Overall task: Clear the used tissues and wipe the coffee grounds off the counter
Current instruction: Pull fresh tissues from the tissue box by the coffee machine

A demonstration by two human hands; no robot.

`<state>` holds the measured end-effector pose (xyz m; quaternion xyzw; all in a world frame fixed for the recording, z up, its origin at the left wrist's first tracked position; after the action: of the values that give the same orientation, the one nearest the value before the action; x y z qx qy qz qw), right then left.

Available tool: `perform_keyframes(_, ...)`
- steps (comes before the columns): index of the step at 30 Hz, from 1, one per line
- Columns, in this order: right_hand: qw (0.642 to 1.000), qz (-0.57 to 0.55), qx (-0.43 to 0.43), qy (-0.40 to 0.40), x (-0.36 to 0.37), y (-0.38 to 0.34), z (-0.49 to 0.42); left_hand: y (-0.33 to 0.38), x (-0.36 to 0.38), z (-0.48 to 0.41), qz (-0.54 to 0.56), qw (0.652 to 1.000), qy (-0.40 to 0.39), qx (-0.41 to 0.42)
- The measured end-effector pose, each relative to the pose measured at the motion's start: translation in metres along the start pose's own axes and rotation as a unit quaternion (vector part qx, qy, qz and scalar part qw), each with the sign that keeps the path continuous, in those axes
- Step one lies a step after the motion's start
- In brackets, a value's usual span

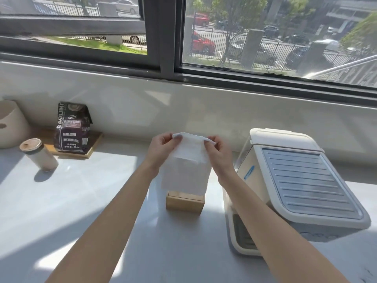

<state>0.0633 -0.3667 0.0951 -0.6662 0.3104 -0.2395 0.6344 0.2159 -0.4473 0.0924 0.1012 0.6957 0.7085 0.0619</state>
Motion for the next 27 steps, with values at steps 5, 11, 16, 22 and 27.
perform_keyframes(5,0.966,0.178,0.097,-0.159,-0.009,0.059,0.026,-0.053,-0.013,0.025,-0.264,0.934,-0.229,-0.078)
perform_keyframes(11,0.914,0.351,0.039,-0.199,-0.018,0.102,0.043,-0.108,-0.019,0.039,-0.386,0.908,-0.159,-0.041)
perform_keyframes(16,0.937,0.329,0.032,-0.111,-0.017,0.113,0.034,-0.116,-0.015,0.025,-0.397,0.916,-0.055,-0.013)
perform_keyframes(22,0.939,0.334,0.026,-0.078,0.000,0.126,0.013,-0.118,-0.002,0.009,-0.397,0.917,-0.036,0.002)
perform_keyframes(27,0.937,0.343,0.020,-0.064,0.007,0.132,0.004,-0.122,0.003,0.006,-0.368,0.930,-0.005,0.014)
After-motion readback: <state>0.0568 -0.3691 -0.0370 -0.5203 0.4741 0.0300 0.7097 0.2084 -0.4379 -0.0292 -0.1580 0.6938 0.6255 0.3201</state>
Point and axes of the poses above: each hand's wrist, its own z-axis away from the middle knuckle, its own x-axis out of the palm, y = z × x, the point moved 5 cm from there along -z, towards the middle knuckle, and after that the axes turned 14 degrees about y, right-handed, at the moved point
